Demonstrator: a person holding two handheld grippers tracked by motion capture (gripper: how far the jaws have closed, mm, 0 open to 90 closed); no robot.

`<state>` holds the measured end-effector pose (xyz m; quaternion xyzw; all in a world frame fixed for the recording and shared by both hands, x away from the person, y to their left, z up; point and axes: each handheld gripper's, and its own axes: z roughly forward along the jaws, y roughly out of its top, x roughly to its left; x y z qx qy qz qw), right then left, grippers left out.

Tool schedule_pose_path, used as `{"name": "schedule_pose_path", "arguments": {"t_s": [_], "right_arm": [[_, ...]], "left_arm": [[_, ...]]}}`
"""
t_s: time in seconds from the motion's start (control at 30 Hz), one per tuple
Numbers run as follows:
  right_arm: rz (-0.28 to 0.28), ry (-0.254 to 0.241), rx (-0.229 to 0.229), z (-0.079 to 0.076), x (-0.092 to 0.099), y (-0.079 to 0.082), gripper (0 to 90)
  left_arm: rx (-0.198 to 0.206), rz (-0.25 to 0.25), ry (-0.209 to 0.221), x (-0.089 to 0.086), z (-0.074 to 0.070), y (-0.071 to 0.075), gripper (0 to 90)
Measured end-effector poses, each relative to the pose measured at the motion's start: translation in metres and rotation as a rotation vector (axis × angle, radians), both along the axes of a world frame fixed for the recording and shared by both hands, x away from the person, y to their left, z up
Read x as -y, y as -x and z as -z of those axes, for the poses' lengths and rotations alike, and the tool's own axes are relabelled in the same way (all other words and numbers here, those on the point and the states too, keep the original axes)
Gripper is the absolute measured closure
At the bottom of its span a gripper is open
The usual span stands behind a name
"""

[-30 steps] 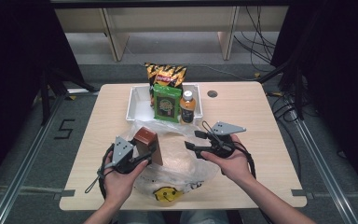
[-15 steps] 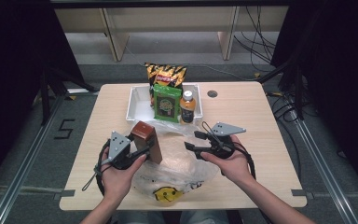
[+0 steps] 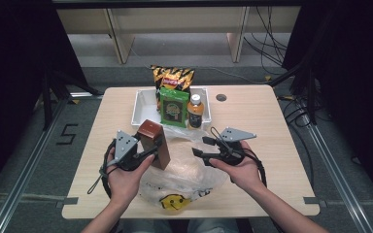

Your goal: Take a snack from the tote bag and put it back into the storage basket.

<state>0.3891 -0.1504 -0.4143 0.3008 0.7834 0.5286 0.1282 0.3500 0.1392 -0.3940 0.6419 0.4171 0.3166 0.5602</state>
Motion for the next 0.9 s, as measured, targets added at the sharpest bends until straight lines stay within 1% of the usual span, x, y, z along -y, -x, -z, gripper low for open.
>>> {"name": "schedule_pose_path", "arguments": {"t_s": [0.03,0.07,0.13,0.17,0.2,0.23,0.3,0.33,0.37,0.5,0.53,0.7,0.73,0.77,0.83,0.9], "right_arm": [[0.0,0.0,0.0,0.0,0.0,0.0,41.2],[0.007,-0.005,-0.014,-0.0001,-0.0001,0.0009,41.2],[0.006,-0.009,-0.019,-0.0004,-0.0004,0.0015,41.2],[0.005,-0.005,-0.009,-0.0003,0.0,0.0009,41.2],[0.009,-0.016,-0.013,-0.0002,-0.0007,0.0005,41.2],[0.009,-0.016,-0.013,-0.0002,-0.0007,0.0005,41.2],[-0.001,-0.008,-0.009,0.0002,0.0,0.0003,41.2],[0.0,0.0,0.003,0.0002,0.0006,-0.0002,41.1],[0.007,-0.014,-0.012,0.0003,-0.0004,0.0003,41.1],[0.01,-0.015,-0.014,0.0006,-0.0004,0.0002,41.1],[0.008,-0.023,-0.016,0.0009,-0.0009,0.0001,41.1],[0.004,-0.027,-0.018,0.0019,-0.0017,-0.0003,41.0],[0.008,-0.02,-0.009,0.0016,-0.0011,-0.0004,41.0],[0.008,-0.02,-0.019,0.0016,-0.0012,-0.0002,41.0],[0.008,-0.025,-0.014,0.0019,-0.0013,-0.0004,41.0],[0.014,-0.021,-0.021,0.0013,-0.0006,0.0003,41.0]], "left_arm": [[0.0,0.0,0.0,0.0,0.0,0.0,37.1],[0.001,-0.001,-0.001,0.0,-0.0006,-0.0005,37.1],[0.002,-0.003,-0.003,0.0007,-0.0019,-0.0013,37.0],[0.001,-0.003,-0.001,0.001,-0.0021,-0.0016,37.1],[0.001,-0.002,0.0,0.0013,-0.0024,-0.0018,37.1],[0.001,-0.002,0.0,0.0013,-0.0024,-0.0018,37.1],[0.004,0.001,-0.003,0.0017,-0.0029,-0.0022,37.1],[0.002,0.0,0.0,0.0022,-0.0036,-0.0026,37.1],[0.003,-0.002,0.002,0.0022,-0.004,-0.0028,37.1],[0.006,-0.004,0.003,0.0021,-0.0054,-0.0037,37.1],[0.007,-0.005,0.003,0.0021,-0.0059,-0.004,37.1],[0.005,-0.002,0.006,0.0033,-0.0074,-0.0054,37.1],[0.004,-0.002,0.007,0.0037,-0.0073,-0.0056,37.1],[0.003,-0.003,0.008,0.004,-0.0074,-0.0058,37.1],[0.003,-0.004,0.007,0.0041,-0.0077,-0.006,37.1],[0.004,-0.004,0.004,0.0042,-0.009,-0.0063,37.1]]}}
